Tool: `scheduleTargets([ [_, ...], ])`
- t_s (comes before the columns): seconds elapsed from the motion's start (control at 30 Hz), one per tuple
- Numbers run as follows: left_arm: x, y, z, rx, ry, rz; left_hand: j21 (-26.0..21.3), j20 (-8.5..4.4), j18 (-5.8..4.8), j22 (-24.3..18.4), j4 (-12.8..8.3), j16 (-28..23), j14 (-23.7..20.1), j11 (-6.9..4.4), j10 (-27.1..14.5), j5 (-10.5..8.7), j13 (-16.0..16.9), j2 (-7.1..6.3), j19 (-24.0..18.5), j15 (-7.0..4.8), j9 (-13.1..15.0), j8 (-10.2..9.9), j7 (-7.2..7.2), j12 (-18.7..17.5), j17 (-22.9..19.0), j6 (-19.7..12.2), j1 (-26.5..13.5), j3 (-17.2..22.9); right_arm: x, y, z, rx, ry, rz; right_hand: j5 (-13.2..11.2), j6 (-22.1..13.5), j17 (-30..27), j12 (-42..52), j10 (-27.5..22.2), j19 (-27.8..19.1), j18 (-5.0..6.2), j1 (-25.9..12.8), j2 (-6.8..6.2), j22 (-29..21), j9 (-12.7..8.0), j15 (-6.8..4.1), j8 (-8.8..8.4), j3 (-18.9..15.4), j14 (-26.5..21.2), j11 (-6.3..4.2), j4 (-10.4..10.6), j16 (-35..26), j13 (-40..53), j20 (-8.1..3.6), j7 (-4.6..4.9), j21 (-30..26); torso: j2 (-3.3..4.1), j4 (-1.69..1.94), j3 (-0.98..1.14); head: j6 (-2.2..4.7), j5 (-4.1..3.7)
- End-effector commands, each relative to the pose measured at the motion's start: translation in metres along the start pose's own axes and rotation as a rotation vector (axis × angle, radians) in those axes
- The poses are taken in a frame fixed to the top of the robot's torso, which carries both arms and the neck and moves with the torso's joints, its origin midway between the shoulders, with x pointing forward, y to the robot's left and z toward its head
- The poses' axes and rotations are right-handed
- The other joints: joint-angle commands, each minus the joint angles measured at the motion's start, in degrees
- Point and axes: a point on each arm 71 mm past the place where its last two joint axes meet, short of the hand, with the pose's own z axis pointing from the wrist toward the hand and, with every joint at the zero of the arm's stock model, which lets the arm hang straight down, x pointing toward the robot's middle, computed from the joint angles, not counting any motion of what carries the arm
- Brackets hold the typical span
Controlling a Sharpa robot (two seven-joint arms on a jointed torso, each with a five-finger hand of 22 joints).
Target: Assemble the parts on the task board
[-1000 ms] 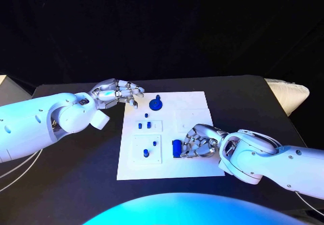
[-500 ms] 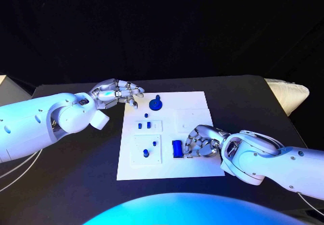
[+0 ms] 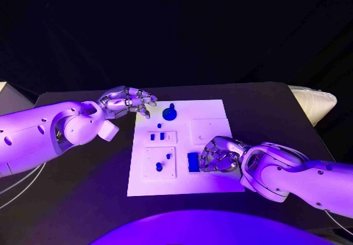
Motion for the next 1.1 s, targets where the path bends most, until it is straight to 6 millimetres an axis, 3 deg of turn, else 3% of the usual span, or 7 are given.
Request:
scheduleTargets([
  [0.03,0.002,-0.001,0.000,0.007,0.023,-0.009,-0.1,-0.03,0.76,-0.1,0.2,-0.2,0.0,0.08,-0.4,0.14,0.1,0.35,0.3,0.23,0.1,0.2,0.06,0.3,0.1,-0.4,0.2,0.0,-0.001,0.001,-0.001,-0.026,-0.012,0.019,-0.1,0.3,15.1,0.2,6.0,0.0,-0.59,-0.2,-0.46,-0.1,-0.1,-0.20,-0.20,-0.1,6.1,-0.07,0.4,0.2,15.1,-0.02,0.14,-0.3,-0.02,0.00,-0.01,0.01,-0.03],
  [0.2,0.002,-0.001,0.001,0.009,0.022,-0.009,-0.1,-0.03,0.76,-0.1,0.2,-0.2,0.0,0.08,-0.4,0.14,0.1,0.35,0.3,0.23,0.1,0.2,0.06,0.3,0.1,-0.4,0.2,0.0,-0.007,-0.006,-0.006,-0.009,-0.045,0.073,0.0,-1.2,15.1,0.2,6.0,-0.2,-0.50,-1.0,-0.73,-0.5,-0.5,0.11,-1.07,0.3,6.1,0.40,0.6,0.2,15.1,0.16,0.79,-1.1,-0.04,-0.07,-0.01,0.01,-0.15],
  [0.23,0.002,-0.001,0.001,0.010,0.021,-0.009,-0.1,-0.03,0.76,-0.1,0.2,-0.2,0.0,0.08,-0.4,0.14,0.1,0.35,0.3,0.23,0.1,0.2,0.06,0.3,0.1,-0.4,0.2,0.0,-0.009,-0.008,-0.007,-0.001,-0.051,0.088,0.2,-2.9,15.1,0.2,6.0,-0.6,-0.37,-1.5,-0.89,-1.1,-1.1,0.71,-2.30,0.6,6.1,1.17,0.5,0.2,15.1,0.53,1.71,-2.3,-0.04,-0.05,-0.01,0.01,-0.19],
  [0.47,0.002,-0.001,0.001,0.011,0.020,-0.009,-0.2,-0.02,0.75,-0.1,0.3,-0.3,-0.1,0.08,-0.4,0.14,0.1,0.33,0.3,0.24,0.1,0.3,0.06,0.4,0.1,-0.4,0.3,-0.1,-0.032,-0.031,-0.023,0.095,-0.057,0.139,-0.2,-5.9,15.0,0.2,6.0,-2.0,0.24,-3.4,-1.48,-3.2,-2.3,2.12,-5.18,0.6,6.1,2.85,0.6,0.2,15.1,1.69,3.61,-6.4,-0.08,-0.07,-0.05,0.01,-0.58],
  [0.53,0.002,-0.001,0.001,0.012,0.021,-0.009,-0.2,-0.02,0.75,-0.1,0.3,-0.3,-0.1,0.08,-0.4,0.14,0.1,0.33,0.3,0.24,0.1,0.3,0.06,0.4,0.1,-0.4,0.3,-0.1,-0.036,-0.037,-0.028,0.116,-0.058,0.140,1.4,-6.6,14.5,0.0,5.9,-2.4,0.44,-4.5,-1.49,-3.8,-2.7,2.60,-6.16,0.1,5.9,3.37,0.5,0.0,15.0,2.19,4.15,-7.6,-0.14,-0.17,-0.06,0.01,-0.64],
  [0.9,0.003,-0.001,0.001,0.013,0.022,-0.009,-0.2,-0.02,0.75,-0.1,0.3,-0.3,-0.1,0.08,-0.4,0.14,0.1,0.33,0.3,0.24,0.1,0.3,0.06,0.4,0.1,-0.4,0.3,-0.1,-0.047,-0.068,-0.052,0.244,-0.064,0.005,1.5,-5.5,12.1,-3.1,4.4,-3.4,1.14,-9.0,-0.62,-5.8,-2.6,2.58,-6.80,-2.6,5.3,3.25,0.7,-1.1,13.3,2.53,3.94,-11.4,-0.19,-0.16,-0.08,0.01,-1.13],
  [1.1,0.003,-0.001,0.001,0.011,0.022,-0.009,-0.2,-0.02,0.75,-0.1,0.3,-0.3,-0.1,0.08,-0.4,0.14,0.1,0.33,0.3,0.24,0.1,0.3,0.06,0.4,0.1,-0.4,0.3,-0.1,-0.039,-0.074,-0.056,0.294,-0.054,-0.056,4.3,-3.9,11.9,-3.4,4.3,-3.1,1.22,-13.1,0.65,-6.4,-2.0,2.06,-6.32,-6.4,5.3,2.64,0.8,-1.3,13.1,2.13,3.20,-12.6,-0.10,-0.15,0.02,0.10,-1.65],
])
